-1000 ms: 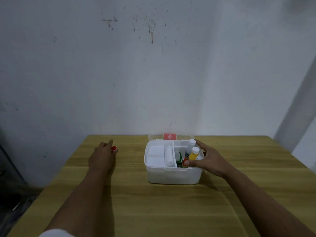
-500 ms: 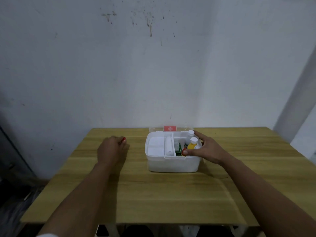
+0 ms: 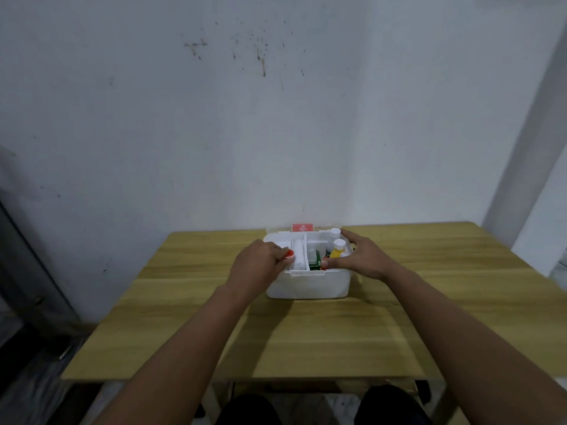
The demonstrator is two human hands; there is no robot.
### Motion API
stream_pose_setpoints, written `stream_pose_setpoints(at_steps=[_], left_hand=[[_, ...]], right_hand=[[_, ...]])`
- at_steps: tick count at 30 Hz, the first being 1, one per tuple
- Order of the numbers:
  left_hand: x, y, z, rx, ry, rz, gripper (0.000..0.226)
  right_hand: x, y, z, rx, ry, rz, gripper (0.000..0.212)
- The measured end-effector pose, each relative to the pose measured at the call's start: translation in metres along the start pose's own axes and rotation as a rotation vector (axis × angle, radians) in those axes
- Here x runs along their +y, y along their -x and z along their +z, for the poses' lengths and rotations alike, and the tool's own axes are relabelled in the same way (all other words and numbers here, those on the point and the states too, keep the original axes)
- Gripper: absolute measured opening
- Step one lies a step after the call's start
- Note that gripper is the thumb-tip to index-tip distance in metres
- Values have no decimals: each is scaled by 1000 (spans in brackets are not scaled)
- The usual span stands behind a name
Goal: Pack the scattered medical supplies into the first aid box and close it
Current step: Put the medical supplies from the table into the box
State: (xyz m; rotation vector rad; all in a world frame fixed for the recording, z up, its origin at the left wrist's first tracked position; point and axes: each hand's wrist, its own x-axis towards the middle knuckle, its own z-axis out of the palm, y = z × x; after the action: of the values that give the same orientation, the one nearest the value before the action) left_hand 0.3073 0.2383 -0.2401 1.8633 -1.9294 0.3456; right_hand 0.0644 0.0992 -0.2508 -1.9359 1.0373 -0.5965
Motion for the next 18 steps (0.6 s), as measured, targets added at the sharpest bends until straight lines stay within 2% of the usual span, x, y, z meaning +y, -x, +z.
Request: stream_pose_setpoints(at_steps=[4,8,15,18], left_hand=[[2,-7,-12,-166,-154,14,42],[3,-14,-20,-232,-203,8,43],[6,-9,-19,-225,-88,-46,51],[7,-8,-18,-191,-17,-51,45]], right_hand=[[-4,3,-1,-7,-12,-16,123],[-4,3,0,-8,-13,-11,122],[-5,5,0,-8,-23,-31,114],[-5,4,0,-8,-20,-34,110]])
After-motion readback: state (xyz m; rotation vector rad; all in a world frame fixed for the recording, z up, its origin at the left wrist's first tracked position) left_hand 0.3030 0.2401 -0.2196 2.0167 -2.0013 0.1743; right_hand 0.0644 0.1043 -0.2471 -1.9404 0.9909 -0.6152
